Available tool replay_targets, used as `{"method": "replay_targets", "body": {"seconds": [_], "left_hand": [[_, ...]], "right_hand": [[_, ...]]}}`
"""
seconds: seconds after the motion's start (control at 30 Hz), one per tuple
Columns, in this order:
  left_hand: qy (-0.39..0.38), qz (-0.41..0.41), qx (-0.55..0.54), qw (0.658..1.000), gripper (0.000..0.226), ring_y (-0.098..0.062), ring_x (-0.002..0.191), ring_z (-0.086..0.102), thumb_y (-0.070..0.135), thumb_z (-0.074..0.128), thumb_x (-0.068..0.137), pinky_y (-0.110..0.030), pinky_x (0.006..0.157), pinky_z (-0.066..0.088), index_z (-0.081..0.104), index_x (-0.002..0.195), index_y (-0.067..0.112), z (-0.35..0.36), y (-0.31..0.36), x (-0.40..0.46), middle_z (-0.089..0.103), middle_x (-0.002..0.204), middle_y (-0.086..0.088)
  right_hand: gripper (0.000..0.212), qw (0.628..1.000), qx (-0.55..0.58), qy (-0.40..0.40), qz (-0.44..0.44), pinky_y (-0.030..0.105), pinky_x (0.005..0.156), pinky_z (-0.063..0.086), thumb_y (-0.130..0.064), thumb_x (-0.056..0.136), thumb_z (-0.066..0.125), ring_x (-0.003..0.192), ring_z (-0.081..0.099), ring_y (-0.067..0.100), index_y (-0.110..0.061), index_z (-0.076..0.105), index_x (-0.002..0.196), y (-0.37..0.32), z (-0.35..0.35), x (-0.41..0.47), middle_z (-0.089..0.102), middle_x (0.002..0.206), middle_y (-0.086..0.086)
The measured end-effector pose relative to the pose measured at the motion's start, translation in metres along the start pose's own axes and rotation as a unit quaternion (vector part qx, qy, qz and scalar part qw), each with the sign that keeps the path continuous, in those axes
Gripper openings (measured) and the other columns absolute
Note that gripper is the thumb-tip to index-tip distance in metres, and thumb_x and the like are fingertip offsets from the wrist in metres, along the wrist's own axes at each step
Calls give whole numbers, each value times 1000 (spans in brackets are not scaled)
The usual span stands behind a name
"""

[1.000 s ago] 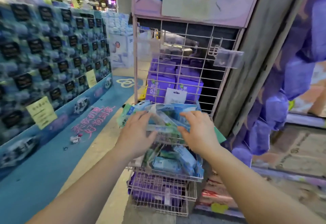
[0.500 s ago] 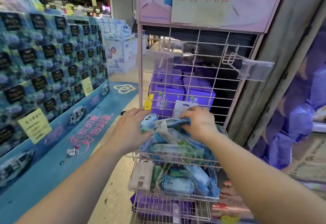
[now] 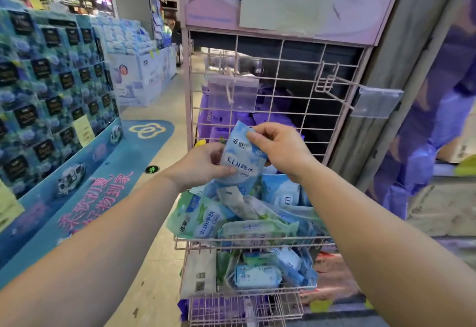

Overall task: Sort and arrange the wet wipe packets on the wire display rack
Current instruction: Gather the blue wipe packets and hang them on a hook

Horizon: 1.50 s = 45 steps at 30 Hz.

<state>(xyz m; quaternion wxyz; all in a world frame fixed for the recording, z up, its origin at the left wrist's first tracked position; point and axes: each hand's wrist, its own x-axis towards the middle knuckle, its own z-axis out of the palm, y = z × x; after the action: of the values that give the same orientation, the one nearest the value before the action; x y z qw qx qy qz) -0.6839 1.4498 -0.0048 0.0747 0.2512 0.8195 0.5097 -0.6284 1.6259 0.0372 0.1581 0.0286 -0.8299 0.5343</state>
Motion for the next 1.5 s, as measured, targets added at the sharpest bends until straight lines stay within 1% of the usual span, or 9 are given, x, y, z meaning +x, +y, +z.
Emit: {"method": "replay_targets", "body": {"seconds": [0.23, 0.47, 0.53, 0.67, 0.9, 1.03, 1.2, 1.33, 1.5], "left_hand": [[47, -77, -116, 989, 35, -31, 93, 69, 21, 73, 81, -42, 75, 55, 61, 113, 12, -15, -27, -2, 74, 102, -8], [125, -104, -144, 976, 33, -25, 88, 70, 16, 67, 87, -38, 72, 60, 57, 116, 3, -33, -43, -7, 69, 109, -14], [146, -100, -153, 972, 29, -21, 81, 69, 13, 65, 88, -31, 64, 60, 58, 114, 4, -32, -45, -7, 70, 101, -10], [188, -99, -173, 962, 27, -14, 73, 70, 13, 66, 87, -28, 61, 59, 60, 112, 6, -35, -47, -10, 70, 95, -4], [165, -119, -186, 961, 30, -13, 74, 72, 18, 67, 86, -28, 60, 59, 60, 113, 8, -31, -54, -9, 72, 100, -5], [149, -103, -192, 964, 24, -12, 70, 71, 16, 65, 88, -26, 57, 58, 62, 110, 9, -25, -47, -5, 71, 96, -6], [153, -95, -180, 967, 13, -14, 70, 70, 16, 64, 88, -24, 55, 57, 62, 101, 15, -25, -41, -1, 70, 95, -7], [173, -106, -187, 961, 27, -16, 74, 71, 15, 67, 87, -27, 57, 57, 59, 111, 8, -30, -45, -1, 70, 99, -8], [179, -103, -188, 960, 30, -19, 79, 71, 15, 66, 87, -30, 61, 58, 58, 115, 5, -32, -44, -5, 70, 100, -9]], "right_hand": [[5, 996, 65, -2, 66, 32, 76, 54, -36, 90, 58, 87, 62, 13, -33, 60, 94, 28, -4, -1, 67, 107, 4], [60, 896, -247, -363, 61, 23, 95, 45, -53, 69, 75, 105, 58, 5, -34, 53, 121, 54, 4, -18, 59, 116, -10], [21, 902, -328, -282, -5, 14, 66, 41, -41, 78, 72, 74, 54, 3, -29, 57, 84, 56, 11, -15, 57, 82, -10], [37, 922, -370, -116, 4, 28, 48, 29, -35, 86, 63, 61, 43, 21, -15, 41, 64, 56, 1, -4, 43, 62, 0], [20, 982, -123, -113, 85, 42, 85, 56, -29, 82, 71, 90, 70, 19, -19, 70, 100, 73, -13, -3, 74, 95, -1], [27, 992, 56, -47, 105, 36, 79, 57, -12, 84, 70, 89, 70, 21, -6, 66, 110, 69, -15, 1, 73, 100, 8], [24, 992, 66, -63, 82, 34, 79, 58, -7, 85, 67, 87, 71, 20, -7, 66, 109, 56, -19, 1, 73, 101, 9], [15, 970, -119, -192, 86, 26, 67, 54, -15, 81, 73, 71, 67, 7, -26, 66, 88, 44, -28, -8, 72, 82, -8], [18, 861, -438, -258, 1, 30, 59, 42, -29, 81, 70, 76, 57, 21, -15, 61, 86, 37, 8, -17, 55, 74, -5]]}}
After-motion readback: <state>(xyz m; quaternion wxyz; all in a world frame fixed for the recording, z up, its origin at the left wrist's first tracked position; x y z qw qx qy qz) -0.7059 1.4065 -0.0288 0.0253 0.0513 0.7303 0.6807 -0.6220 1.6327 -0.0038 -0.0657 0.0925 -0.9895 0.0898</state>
